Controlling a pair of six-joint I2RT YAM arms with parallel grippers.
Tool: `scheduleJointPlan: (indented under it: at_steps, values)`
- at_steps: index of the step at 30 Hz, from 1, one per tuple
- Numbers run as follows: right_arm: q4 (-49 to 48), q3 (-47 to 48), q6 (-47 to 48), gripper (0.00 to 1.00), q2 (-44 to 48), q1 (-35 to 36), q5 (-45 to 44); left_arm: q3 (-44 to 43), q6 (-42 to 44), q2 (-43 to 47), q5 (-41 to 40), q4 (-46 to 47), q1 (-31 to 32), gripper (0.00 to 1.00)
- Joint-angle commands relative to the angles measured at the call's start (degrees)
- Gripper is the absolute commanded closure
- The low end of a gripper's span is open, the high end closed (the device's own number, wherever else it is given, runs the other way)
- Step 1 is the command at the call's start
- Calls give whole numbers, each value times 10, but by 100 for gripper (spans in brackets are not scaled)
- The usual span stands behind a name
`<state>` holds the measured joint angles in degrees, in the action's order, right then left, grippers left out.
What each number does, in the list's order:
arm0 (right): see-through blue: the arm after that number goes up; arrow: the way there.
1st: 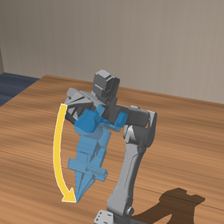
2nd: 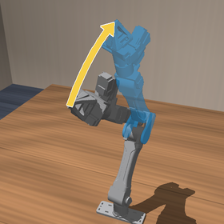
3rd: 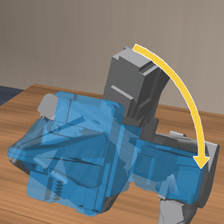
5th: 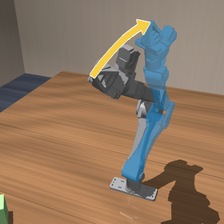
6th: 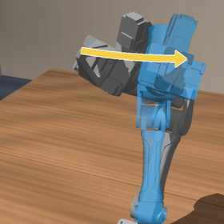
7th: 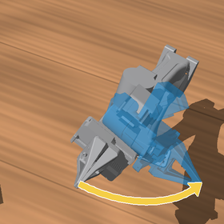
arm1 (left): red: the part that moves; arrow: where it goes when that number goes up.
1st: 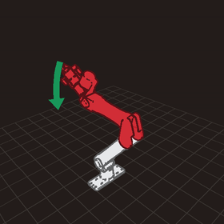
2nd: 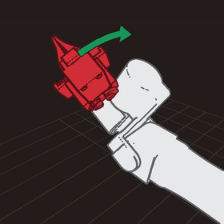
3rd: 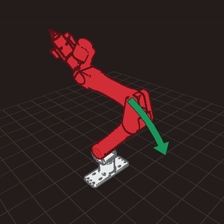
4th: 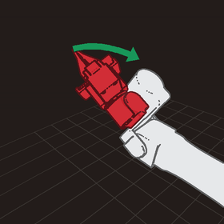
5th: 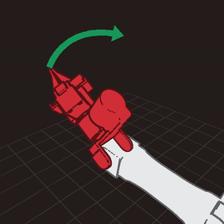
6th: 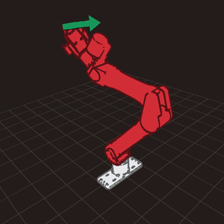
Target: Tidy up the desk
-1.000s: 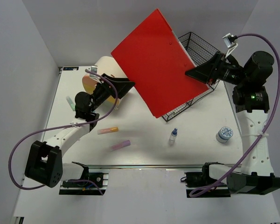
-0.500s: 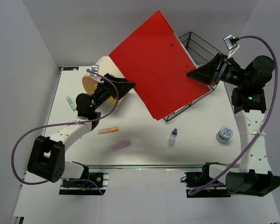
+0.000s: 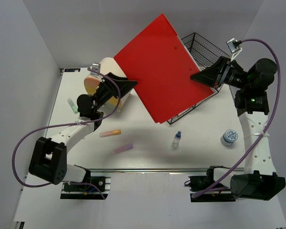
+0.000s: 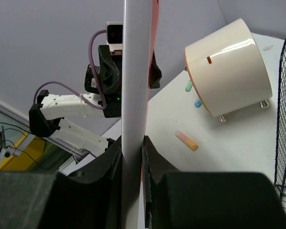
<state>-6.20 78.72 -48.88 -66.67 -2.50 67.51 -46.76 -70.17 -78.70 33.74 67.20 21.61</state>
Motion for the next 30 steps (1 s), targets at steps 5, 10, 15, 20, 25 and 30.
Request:
scheduleJointPlan:
  at_steps: [5, 10, 15, 20, 25, 30]
  values:
    - [-40, -8, 15, 100, 3, 3, -4, -28, -43, -15, 24, 43, 4, 31]
    - [-48, -14, 12, 100, 7, 8, -6, -27, -46, -18, 24, 40, 9, 41]
    - [-34, -20, 27, 100, 11, 13, -10, -29, -48, -15, 20, 39, 9, 49]
    - [-23, -29, 45, 100, 15, 23, -21, -39, -47, -17, 20, 36, 14, 59]
    - [-18, -31, 52, 100, 20, 24, -24, -43, -48, -19, 20, 29, 19, 71]
    - [-1, -30, 79, 100, 23, 43, -29, -54, -50, -23, 33, 16, 25, 91]
